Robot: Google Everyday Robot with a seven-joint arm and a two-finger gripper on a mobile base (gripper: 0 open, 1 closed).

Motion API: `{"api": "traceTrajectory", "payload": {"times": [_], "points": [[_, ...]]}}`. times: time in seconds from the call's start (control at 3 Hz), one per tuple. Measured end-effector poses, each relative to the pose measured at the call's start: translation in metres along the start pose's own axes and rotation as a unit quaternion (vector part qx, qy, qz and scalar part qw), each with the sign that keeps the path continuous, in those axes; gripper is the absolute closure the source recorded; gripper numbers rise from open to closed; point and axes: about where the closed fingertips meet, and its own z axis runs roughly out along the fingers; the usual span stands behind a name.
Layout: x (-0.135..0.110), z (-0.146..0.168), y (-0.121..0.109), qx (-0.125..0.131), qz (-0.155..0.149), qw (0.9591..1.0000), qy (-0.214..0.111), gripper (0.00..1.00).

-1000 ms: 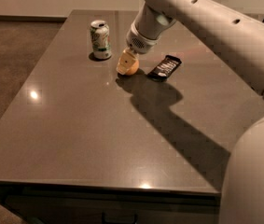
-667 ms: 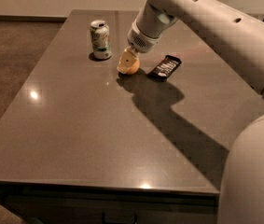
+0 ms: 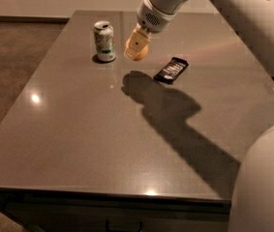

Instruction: Pick orange

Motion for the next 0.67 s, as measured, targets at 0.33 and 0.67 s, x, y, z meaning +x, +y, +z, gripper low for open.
{"api": "traceTrajectory", "payload": {"times": [0.33,0.67], "points": [[-0.0203,-0.0385,-0.0028,0.003,-0.032,0.9994,-0.015,1.00],[-0.0203,-0.0385,-0.0028,0.003,-0.032,0.9994,-0.015,1.00]]}}
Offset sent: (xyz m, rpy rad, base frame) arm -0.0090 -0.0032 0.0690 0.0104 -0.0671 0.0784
